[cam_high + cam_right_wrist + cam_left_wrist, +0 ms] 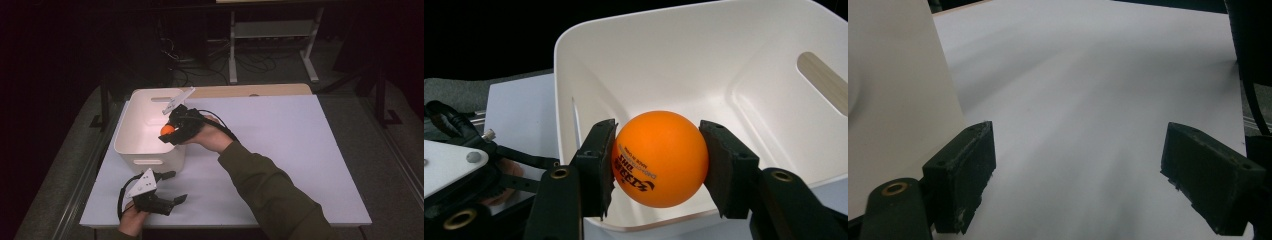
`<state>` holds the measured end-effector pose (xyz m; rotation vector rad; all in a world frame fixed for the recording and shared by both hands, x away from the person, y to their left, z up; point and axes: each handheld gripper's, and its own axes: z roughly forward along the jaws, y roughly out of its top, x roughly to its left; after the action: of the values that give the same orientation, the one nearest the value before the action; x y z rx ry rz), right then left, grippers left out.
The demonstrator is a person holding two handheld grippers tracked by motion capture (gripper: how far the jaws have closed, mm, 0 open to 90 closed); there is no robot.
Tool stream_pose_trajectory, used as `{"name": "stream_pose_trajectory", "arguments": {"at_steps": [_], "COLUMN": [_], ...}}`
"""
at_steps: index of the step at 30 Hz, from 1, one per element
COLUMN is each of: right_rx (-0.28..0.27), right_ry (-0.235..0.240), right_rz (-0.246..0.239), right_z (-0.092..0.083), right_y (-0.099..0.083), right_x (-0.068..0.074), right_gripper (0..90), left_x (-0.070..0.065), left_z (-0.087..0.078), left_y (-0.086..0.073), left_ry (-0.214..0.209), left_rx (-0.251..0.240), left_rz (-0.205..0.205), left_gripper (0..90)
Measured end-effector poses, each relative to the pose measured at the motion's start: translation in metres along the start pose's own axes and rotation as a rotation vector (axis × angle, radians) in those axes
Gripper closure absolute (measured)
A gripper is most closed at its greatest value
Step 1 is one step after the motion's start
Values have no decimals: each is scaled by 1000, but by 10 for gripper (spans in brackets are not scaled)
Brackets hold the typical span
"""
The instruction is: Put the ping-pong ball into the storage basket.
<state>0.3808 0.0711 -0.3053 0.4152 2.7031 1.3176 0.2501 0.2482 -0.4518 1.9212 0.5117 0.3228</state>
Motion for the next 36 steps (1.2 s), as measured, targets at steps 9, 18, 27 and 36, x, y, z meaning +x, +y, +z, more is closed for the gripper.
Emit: {"name": "stream_pose_trajectory", "arguments": {"at_steps": [9, 18, 27, 36], "right_rx": [-1, -25, -38, -37], "right_ry": [11, -9, -41, -62], "right_rz": [4, 12, 46, 79], "right_z": [4, -15, -34, -44], "right_y": [-2, -8, -26, -50], "right_x": [1, -1, -11, -15], "right_gripper": [403, 380, 367, 339], "left_x": [0, 1, 0, 0], "left_z": [0, 0, 1, 0], "left_y": [0, 0, 0, 0], "left_ry": [-1, 2, 3, 1], "left_rx": [1, 3, 6, 7], "left_rz": [-4, -4, -5, -1], "left_gripper": [142, 142, 142, 142]}}
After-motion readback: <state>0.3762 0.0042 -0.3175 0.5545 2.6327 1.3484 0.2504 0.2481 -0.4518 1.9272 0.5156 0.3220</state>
